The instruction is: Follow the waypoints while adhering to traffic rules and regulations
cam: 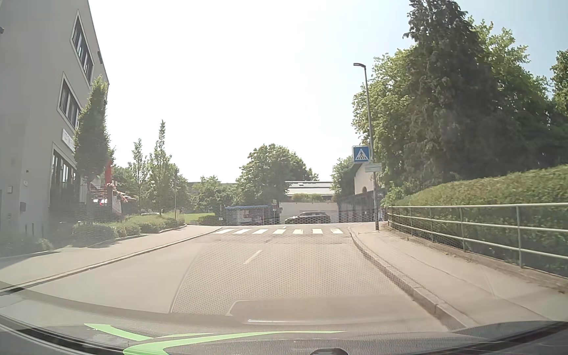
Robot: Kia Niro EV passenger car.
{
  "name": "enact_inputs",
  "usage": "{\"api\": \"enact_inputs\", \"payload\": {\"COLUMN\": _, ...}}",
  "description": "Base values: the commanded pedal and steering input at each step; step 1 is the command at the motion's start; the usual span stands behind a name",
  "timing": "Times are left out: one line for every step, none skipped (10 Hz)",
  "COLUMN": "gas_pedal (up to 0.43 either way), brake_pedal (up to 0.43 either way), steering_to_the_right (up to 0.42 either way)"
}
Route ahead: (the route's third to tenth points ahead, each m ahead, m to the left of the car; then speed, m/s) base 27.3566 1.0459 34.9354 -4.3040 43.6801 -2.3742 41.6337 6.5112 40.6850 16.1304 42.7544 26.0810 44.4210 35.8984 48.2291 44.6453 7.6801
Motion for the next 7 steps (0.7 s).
{"api": "enact_inputs", "payload": {"gas_pedal": 0.000, "brake_pedal": 0.018, "steering_to_the_right": 0.006}}
{"api": "enact_inputs", "payload": {"gas_pedal": 0.000, "brake_pedal": 0.079, "steering_to_the_right": 0.007}}
{"api": "enact_inputs", "payload": {"gas_pedal": 0.000, "brake_pedal": 0.134, "steering_to_the_right": 0.008}}
{"api": "enact_inputs", "payload": {"gas_pedal": 0.000, "brake_pedal": 0.146, "steering_to_the_right": 0.009}}
{"api": "enact_inputs", "payload": {"gas_pedal": 0.000, "brake_pedal": 0.165, "steering_to_the_right": 0.011}}
{"api": "enact_inputs", "payload": {"gas_pedal": 0.000, "brake_pedal": 0.189, "steering_to_the_right": 0.012}}
{"api": "enact_inputs", "payload": {"gas_pedal": 0.000, "brake_pedal": 0.195, "steering_to_the_right": 0.012}}
